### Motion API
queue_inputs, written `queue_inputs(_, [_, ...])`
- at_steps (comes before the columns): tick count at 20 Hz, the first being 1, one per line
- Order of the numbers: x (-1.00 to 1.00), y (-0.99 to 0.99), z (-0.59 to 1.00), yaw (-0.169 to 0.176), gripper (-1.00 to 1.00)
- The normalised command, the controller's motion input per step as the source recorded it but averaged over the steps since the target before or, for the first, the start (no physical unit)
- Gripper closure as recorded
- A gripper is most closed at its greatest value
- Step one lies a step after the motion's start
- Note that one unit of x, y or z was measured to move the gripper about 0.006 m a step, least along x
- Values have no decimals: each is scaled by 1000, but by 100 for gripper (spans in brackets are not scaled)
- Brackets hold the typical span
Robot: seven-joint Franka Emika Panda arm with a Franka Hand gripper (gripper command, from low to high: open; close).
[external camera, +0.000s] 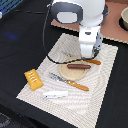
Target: Interact with the objects in diverse but meaningful ways.
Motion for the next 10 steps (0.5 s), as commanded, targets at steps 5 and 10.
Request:
queue_inputs(5, [418, 301, 0, 36, 100])
queue_inputs(10, [110, 107, 679, 62, 100])
